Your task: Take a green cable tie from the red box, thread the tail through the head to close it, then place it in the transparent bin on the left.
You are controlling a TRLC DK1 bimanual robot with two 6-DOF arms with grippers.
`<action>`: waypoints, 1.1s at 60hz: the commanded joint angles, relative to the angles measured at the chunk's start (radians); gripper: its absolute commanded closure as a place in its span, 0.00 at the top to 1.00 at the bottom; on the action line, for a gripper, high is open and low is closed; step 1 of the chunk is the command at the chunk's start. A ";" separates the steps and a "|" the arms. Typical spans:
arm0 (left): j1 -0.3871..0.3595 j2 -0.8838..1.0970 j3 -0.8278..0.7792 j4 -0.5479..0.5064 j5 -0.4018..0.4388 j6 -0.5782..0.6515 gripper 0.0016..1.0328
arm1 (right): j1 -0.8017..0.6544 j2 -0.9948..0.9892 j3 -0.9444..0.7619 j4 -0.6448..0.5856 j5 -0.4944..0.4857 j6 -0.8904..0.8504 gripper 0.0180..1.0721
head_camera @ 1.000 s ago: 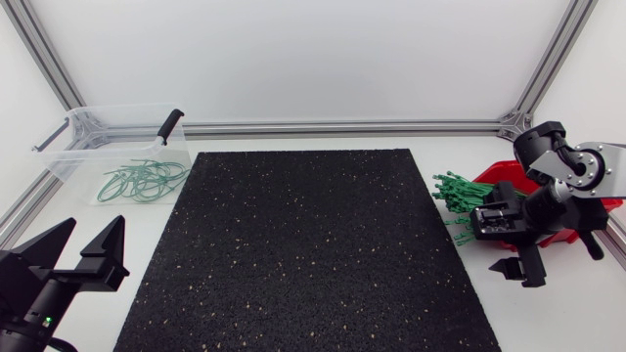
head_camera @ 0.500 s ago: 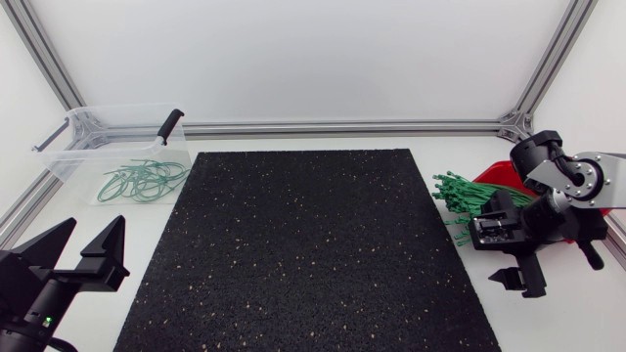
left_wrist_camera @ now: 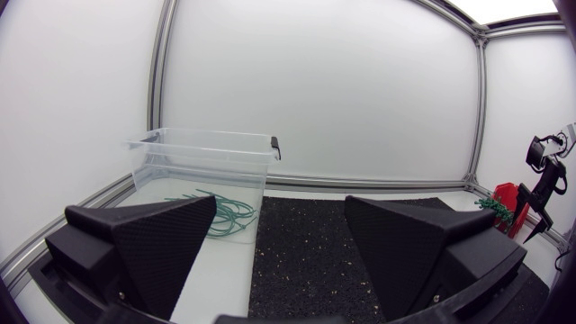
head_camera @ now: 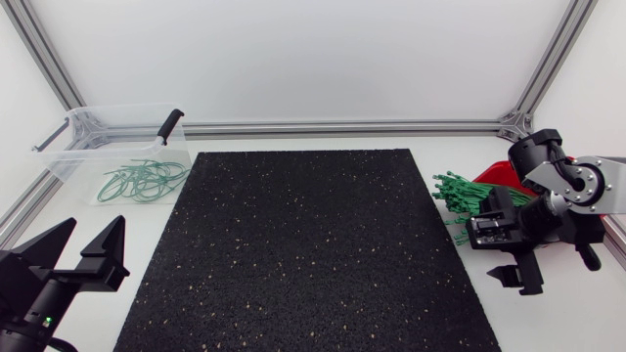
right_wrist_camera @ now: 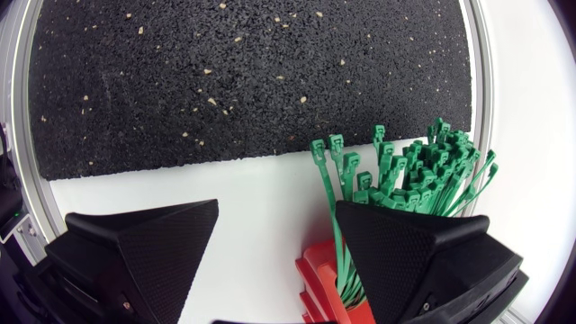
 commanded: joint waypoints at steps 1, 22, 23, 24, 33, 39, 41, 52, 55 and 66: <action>-0.006 -0.004 -0.039 -0.022 0.001 -0.014 0.96 | 0.008 -0.007 0.002 0.008 0.007 -0.008 0.91; -0.006 -0.002 -0.039 -0.022 0.001 -0.014 0.96 | 0.007 0.076 -0.037 0.122 0.076 -0.006 0.91; -0.006 -0.002 -0.039 -0.022 0.002 -0.014 0.96 | 0.007 0.076 -0.037 0.123 0.079 -0.005 0.91; -0.006 -0.002 -0.039 -0.022 0.001 -0.014 0.96 | 0.007 0.077 -0.040 0.128 0.082 -0.006 0.91; -0.012 -0.002 -0.039 -0.022 0.002 -0.014 0.96 | 0.008 0.065 -0.057 0.140 0.095 -0.011 0.81; -0.012 -0.002 -0.039 -0.022 0.001 -0.013 0.96 | 0.014 0.035 -0.064 0.128 0.095 -0.014 0.69; -0.012 -0.002 -0.039 -0.022 0.002 -0.013 0.96 | 0.022 0.027 -0.069 0.126 0.095 -0.016 0.63; -0.012 -0.002 -0.039 -0.022 0.002 -0.013 0.96 | 0.049 -0.038 -0.098 0.126 0.108 -0.026 0.42; -0.012 -0.002 -0.039 -0.022 0.002 -0.013 0.96 | 0.053 -0.038 -0.104 0.126 0.115 -0.039 0.32; -0.018 -0.002 -0.039 -0.022 0.002 -0.013 0.96 | 0.049 -0.045 -0.127 0.178 0.130 -0.071 0.30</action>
